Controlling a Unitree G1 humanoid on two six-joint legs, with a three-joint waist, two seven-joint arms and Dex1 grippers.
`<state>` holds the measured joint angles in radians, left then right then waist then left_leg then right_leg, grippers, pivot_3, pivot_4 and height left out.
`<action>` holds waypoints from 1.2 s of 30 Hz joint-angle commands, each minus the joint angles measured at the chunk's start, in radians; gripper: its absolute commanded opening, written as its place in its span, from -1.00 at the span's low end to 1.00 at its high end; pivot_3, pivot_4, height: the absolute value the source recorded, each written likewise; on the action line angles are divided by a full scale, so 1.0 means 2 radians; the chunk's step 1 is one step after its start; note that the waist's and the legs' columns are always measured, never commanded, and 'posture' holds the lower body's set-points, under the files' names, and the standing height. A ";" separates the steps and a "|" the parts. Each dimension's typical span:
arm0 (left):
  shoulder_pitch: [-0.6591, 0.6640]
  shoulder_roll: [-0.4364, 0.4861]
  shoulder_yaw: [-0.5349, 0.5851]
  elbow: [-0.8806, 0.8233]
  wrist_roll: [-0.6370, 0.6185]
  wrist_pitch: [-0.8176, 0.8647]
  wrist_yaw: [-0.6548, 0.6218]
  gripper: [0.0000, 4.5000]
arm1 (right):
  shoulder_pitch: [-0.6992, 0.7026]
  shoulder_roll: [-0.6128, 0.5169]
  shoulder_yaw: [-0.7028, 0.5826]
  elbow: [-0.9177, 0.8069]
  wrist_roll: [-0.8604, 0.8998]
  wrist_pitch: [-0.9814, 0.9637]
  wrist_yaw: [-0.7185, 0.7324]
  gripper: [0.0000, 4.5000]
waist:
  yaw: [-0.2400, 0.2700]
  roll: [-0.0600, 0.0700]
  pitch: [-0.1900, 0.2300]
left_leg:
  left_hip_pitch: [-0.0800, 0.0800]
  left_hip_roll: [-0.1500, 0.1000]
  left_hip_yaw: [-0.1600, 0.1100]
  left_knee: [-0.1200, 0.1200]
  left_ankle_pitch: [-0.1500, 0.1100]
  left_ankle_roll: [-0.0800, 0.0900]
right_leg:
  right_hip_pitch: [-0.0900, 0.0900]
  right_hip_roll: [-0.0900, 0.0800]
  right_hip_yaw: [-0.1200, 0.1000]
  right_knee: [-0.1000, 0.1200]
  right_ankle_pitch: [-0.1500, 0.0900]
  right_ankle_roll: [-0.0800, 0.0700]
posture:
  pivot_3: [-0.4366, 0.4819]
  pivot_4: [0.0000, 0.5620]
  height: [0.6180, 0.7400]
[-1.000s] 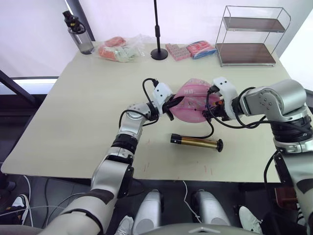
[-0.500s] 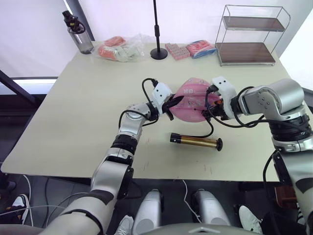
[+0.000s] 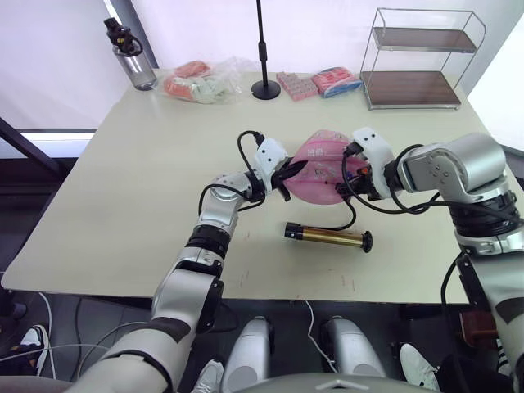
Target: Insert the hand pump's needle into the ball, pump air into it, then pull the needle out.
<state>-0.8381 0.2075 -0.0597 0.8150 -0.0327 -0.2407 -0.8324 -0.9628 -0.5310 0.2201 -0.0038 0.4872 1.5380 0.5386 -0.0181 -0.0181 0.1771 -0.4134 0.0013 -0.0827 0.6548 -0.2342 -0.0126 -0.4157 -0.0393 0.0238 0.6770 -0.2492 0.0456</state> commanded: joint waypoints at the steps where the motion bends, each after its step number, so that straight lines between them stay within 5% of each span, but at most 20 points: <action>1: 0.000 -0.003 -0.005 -0.020 -0.003 -0.005 -0.002 -0.98 | 0.005 -0.005 0.005 -0.013 0.001 -0.003 0.005 -0.86 | 0.000 0.000 0.000 | 0.000 0.000 0.000 0.000 0.000 0.000 | 0.000 0.000 0.000 0.000 0.000 0.000 | -0.05 -0.47 0.86; 36: 0.004 -0.007 -0.008 -0.023 -0.005 -0.004 -0.007 -0.98 | 0.013 -0.007 0.037 -0.010 -0.005 -0.017 0.017 -0.86 | 0.000 0.000 0.000 | 0.000 0.000 0.000 0.000 0.000 0.000 | 0.000 0.000 0.000 0.000 0.000 0.000 | -0.05 -0.47 0.86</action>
<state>-0.8334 0.2060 -0.0596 0.8129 -0.0352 -0.2407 -0.8340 -0.9440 -0.5506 0.2716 -0.0212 0.4700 1.5000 0.5573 -0.0181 -0.0181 0.1770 -0.4131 0.0012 -0.0828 0.6549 -0.2342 -0.0126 -0.4156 -0.0393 0.0238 0.6773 -0.2492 0.0456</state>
